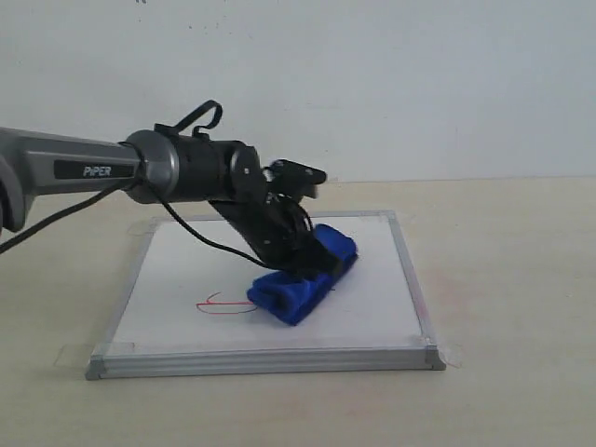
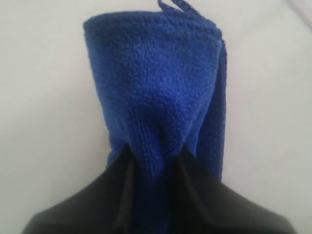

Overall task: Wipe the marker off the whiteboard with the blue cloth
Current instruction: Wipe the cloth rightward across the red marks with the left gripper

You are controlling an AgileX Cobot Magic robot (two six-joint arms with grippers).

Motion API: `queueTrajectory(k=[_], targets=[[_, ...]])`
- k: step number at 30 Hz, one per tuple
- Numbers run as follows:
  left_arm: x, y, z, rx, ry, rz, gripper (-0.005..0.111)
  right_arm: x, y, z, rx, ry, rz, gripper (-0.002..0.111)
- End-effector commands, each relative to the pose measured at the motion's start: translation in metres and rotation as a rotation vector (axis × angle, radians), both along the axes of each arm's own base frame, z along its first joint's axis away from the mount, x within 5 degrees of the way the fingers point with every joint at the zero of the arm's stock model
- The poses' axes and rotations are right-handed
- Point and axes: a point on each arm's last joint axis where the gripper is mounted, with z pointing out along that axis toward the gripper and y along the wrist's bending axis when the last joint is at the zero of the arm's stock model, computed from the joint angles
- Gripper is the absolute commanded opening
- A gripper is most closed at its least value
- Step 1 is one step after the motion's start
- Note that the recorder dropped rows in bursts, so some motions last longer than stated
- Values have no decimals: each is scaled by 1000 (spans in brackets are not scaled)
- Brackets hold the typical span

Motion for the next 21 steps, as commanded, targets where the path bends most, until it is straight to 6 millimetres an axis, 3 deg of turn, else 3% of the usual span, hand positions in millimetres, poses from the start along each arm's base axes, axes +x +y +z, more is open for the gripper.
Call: queueTrajectory(k=[1, 5, 11, 14, 16, 19, 20, 21], targets=[[-23, -33, -3, 3, 28, -223, 4, 0, 0, 1, -2, -10, -6, 0], [-16, -20, -4, 25, 20, -186, 4, 0, 0, 1, -2, -10, -6, 0], [8, 39, -7, 133, 51, 243, 4, 0, 0, 1, -2, -10, -6, 0], [8, 54, -9, 189, 91, 294, 4, 0, 0, 1, -2, -10, -6, 0], [5, 52, -10, 199, 114, 222, 4, 0, 0, 1, -2, -10, -6, 0], [-4, 32, -9, 97, 164, 77, 4, 0, 0, 1, -2, -10, -6, 0], [-11, 12, -7, -20, 185, -45, 4, 0, 0, 1, -2, -10, -6, 0], [-14, 4, -5, -67, 185, -92, 4, 0, 0, 1, -2, -10, -6, 0]])
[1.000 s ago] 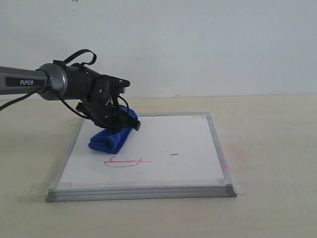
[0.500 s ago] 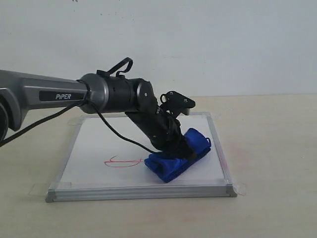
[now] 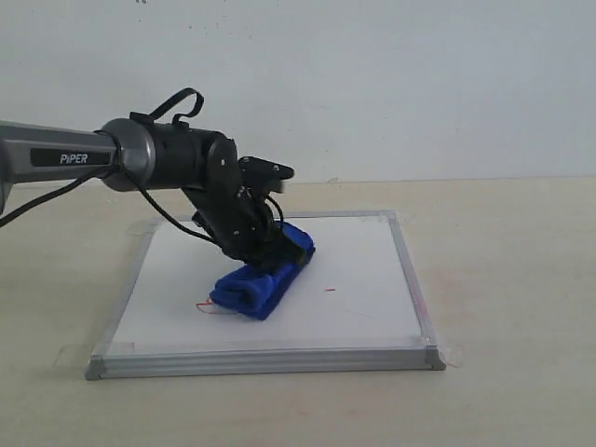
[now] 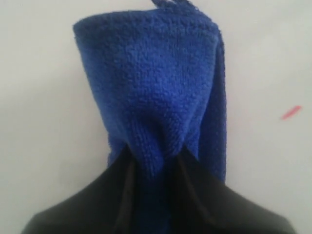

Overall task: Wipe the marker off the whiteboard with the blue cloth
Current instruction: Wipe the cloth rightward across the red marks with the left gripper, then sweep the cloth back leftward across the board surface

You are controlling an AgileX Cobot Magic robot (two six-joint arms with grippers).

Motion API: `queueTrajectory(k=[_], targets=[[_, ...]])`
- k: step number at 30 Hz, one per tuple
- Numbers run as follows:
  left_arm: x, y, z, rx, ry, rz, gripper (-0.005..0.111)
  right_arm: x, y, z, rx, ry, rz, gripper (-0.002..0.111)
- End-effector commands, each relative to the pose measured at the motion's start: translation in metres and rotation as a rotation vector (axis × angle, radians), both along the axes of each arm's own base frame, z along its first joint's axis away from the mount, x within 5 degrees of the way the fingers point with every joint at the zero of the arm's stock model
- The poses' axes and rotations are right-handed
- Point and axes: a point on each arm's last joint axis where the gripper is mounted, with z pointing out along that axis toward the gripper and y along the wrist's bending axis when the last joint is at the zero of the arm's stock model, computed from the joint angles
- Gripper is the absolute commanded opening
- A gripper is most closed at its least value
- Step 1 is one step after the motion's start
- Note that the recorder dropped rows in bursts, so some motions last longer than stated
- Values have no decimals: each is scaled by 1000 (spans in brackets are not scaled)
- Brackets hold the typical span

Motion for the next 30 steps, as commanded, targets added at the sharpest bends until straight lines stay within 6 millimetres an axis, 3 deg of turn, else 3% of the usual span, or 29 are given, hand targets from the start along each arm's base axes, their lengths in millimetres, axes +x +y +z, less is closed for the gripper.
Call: queueTrajectory(k=[1, 3, 5, 7, 9, 14, 20, 23, 30], targets=[[-28, -54, -1, -276, 103, -290, 4, 0, 0, 1, -2, -10, -6, 0], [-39, -82, 5, -381, 70, -372, 4, 0, 0, 1, -2, -10, -6, 0], [-44, -99, 6, -376, 19, -385, 4, 0, 0, 1, -2, -10, -6, 0], [-38, -102, 6, -359, -53, -328, 4, 0, 0, 1, -2, -10, -6, 0], [-30, -97, 6, -336, -99, -233, 4, 0, 0, 1, -2, -10, -6, 0], [-12, -56, -3, -73, -119, -91, 4, 0, 0, 1, -2, -10, -6, 0], [-1, -23, -4, 108, -153, 121, 4, 0, 0, 1, -2, -10, -6, 0], [0, -22, -4, 120, -167, 130, 4, 0, 0, 1, -2, -10, -6, 0], [-11, -41, -6, -68, -36, 73, 4, 0, 0, 1, -2, -13, -6, 0]])
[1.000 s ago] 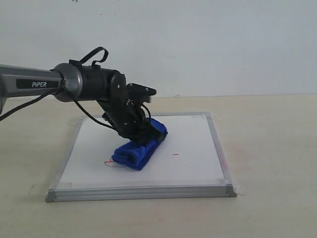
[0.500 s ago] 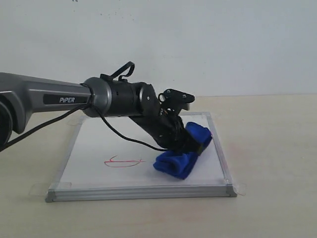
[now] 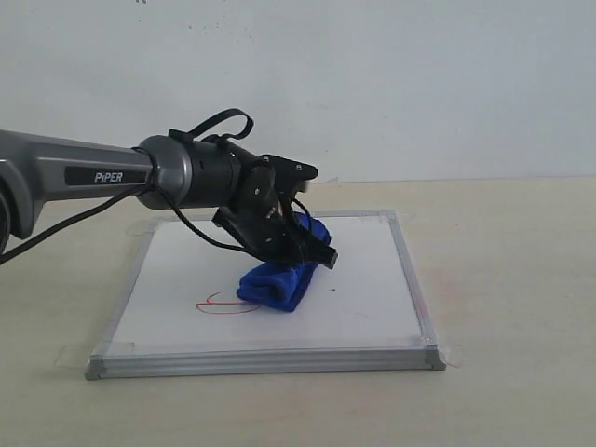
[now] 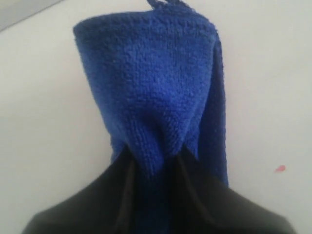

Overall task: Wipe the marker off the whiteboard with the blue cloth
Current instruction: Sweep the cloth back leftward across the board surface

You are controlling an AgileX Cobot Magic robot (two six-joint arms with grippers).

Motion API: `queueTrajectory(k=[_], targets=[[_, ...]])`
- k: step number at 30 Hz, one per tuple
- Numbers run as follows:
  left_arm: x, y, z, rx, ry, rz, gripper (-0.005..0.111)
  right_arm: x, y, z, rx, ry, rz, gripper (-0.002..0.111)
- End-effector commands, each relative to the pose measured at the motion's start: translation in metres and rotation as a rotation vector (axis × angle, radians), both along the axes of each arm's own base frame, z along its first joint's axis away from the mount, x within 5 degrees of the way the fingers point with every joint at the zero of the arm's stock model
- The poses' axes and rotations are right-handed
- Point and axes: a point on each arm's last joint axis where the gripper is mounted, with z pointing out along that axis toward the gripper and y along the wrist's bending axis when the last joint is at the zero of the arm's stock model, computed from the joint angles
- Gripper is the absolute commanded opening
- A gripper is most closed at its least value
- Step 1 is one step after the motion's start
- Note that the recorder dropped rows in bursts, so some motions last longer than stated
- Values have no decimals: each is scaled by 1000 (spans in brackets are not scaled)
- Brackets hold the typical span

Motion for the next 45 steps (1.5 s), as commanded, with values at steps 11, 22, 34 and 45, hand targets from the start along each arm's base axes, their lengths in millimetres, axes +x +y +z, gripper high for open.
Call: queueTrajectory(k=[11, 22, 34, 45], targets=[[-31, -51, 7, -394, 171, -378, 4, 0, 0, 1, -2, -13, -6, 0], [-2, -14, 1, -132, 3, -27, 4, 0, 0, 1, -2, -13, -6, 0], [-45, -83, -21, -431, 203, -373, 4, 0, 0, 1, -2, -13, -6, 0], [-24, -38, -35, -154, 181, -185, 4, 0, 0, 1, -2, -13, -6, 0]])
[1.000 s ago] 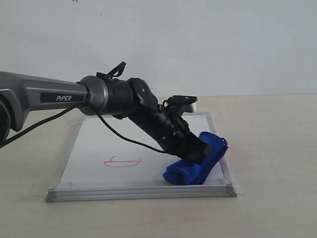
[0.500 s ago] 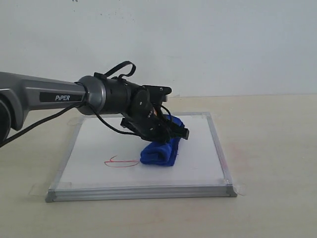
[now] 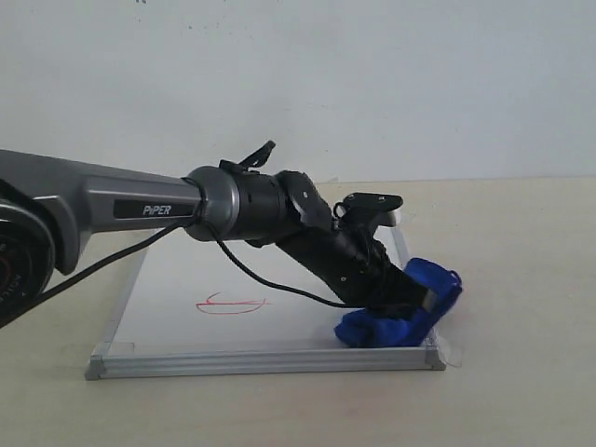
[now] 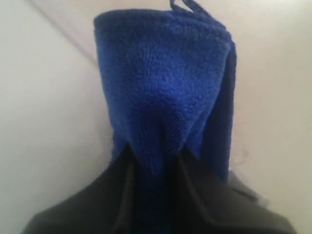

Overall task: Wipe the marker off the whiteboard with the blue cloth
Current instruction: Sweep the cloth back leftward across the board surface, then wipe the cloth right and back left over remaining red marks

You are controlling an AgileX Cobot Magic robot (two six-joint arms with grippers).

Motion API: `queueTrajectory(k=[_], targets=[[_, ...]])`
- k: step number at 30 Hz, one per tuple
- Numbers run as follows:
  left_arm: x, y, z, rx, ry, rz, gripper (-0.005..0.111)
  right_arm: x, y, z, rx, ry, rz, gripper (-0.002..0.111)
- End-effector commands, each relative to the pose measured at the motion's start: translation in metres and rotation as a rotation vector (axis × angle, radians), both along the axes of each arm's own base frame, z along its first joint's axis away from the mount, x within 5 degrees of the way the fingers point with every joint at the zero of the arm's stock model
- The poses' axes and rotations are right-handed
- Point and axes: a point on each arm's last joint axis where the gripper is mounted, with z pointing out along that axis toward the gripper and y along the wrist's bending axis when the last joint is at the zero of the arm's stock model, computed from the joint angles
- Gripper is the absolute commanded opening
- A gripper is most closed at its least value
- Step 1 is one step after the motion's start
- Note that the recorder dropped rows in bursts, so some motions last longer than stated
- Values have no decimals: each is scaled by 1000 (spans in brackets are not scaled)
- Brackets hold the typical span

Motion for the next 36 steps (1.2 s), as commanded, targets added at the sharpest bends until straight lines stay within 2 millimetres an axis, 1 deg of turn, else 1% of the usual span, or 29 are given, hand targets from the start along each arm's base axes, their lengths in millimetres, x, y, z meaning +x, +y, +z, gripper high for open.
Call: queueTrajectory(k=[1, 4, 9, 11, 13, 17, 18, 20, 21, 23, 25, 28, 30, 33, 36], targets=[[19, 51, -20, 252, 17, 129, 4, 0, 0, 1, -2, -13, -6, 0], [30, 76, -14, 306, -9, 158, 4, 0, 0, 1, -2, -13, -6, 0], [42, 109, 1, 287, 14, 283, 4, 0, 0, 1, -2, -13, -6, 0], [47, 123, 2, 297, 29, 330, 4, 0, 0, 1, -2, -13, -6, 0], [51, 143, 1, 331, 49, 382, 4, 0, 0, 1, -2, -13, -6, 0], [55, 184, 0, 434, 92, 440, 4, 0, 0, 1, -2, -13, -6, 0], [56, 198, -1, 459, 113, 462, 4, 0, 0, 1, -2, -13, -6, 0], [56, 215, 0, 480, 136, 491, 4, 0, 0, 1, -2, -13, -6, 0], [57, 227, 1, 482, 151, 514, 4, 0, 0, 1, -2, -13, -6, 0], [57, 243, 3, 483, 174, 547, 4, 0, 0, 1, -2, -13, -6, 0], [56, 254, 5, 488, 194, 566, 4, 0, 0, 1, -2, -13, -6, 0], [54, 257, 5, 485, 218, 575, 4, 0, 0, 1, -2, -13, -6, 0], [52, 249, 3, 452, 236, 563, 4, 0, 0, 1, -2, -13, -6, 0], [45, 227, -6, 387, 254, 488, 4, 0, 0, 1, -2, -13, -6, 0], [32, 195, -18, 303, 283, 421, 4, 0, 0, 1, -2, -13, -6, 0]])
